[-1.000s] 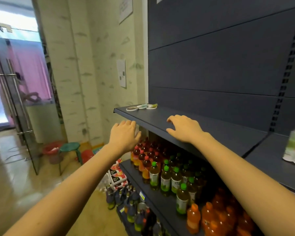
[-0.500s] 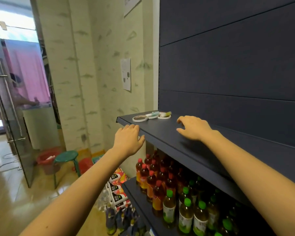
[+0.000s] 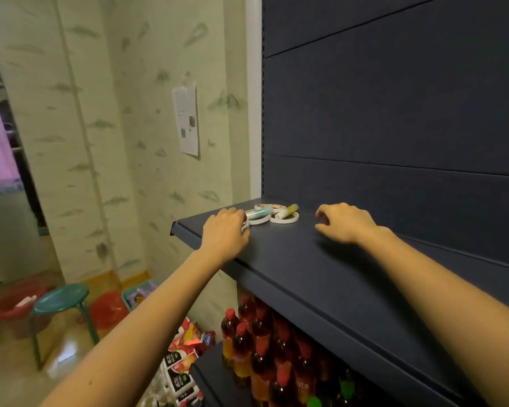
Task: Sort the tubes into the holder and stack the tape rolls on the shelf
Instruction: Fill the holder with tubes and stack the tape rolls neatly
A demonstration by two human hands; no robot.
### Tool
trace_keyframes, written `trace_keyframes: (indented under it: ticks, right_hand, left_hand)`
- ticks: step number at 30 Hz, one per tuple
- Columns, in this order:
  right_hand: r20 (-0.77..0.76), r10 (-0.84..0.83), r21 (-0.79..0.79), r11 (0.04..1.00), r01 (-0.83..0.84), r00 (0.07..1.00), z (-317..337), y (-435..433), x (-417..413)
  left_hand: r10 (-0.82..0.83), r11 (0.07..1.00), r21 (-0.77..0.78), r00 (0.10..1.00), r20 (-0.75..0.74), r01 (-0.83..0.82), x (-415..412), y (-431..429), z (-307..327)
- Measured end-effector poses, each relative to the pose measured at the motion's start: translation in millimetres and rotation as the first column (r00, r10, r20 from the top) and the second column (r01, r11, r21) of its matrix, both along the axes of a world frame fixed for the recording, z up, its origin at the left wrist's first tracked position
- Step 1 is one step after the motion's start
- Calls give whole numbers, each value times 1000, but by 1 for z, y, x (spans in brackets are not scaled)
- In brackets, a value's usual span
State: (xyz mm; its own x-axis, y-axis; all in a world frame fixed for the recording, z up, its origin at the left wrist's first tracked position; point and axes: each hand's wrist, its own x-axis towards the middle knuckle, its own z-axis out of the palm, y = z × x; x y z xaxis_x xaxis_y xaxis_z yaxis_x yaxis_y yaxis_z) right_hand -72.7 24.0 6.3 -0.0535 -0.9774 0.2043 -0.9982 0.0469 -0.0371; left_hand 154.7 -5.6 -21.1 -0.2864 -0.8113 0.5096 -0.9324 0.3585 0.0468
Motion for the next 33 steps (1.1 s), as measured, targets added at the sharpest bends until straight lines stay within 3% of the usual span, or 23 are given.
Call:
trace_keyframes:
  ticks: [6, 11, 16, 18, 24, 29, 33]
  right_hand:
    - [89, -133, 21, 991, 132, 987, -4, -60, -2]
    - [148, -277, 34, 961, 275, 949, -5, -104, 2]
    - [183, -384, 47, 923, 382, 905, -13, -138, 10]
    - [209, -419, 49, 907, 418, 884, -16, -150, 15]
    - [310, -514, 29, 846, 532, 800, -25, -192, 34]
    - [413, -556, 86, 812, 577, 721, -29, -217, 43]
    - [603, -494, 63, 812, 580, 626, -29, -218, 37]
  left_hand:
    - [-172, 982, 74, 985, 0, 171, -11, -92, 6]
    - [-314, 945, 126, 943, 107, 300, -22, -157, 1]
    - [-392, 920, 86, 906, 161, 383, -27, -199, -8]
    - [-444, 895, 91, 890, 102, 437, -26, -207, -10]
    - [-563, 785, 66, 753, -342, 616, -16, -227, 6]
    - [-613, 709, 11, 623, -486, 705, -11, -234, 16]
    - [-627, 658, 14, 558, -544, 753, -12, -233, 21]
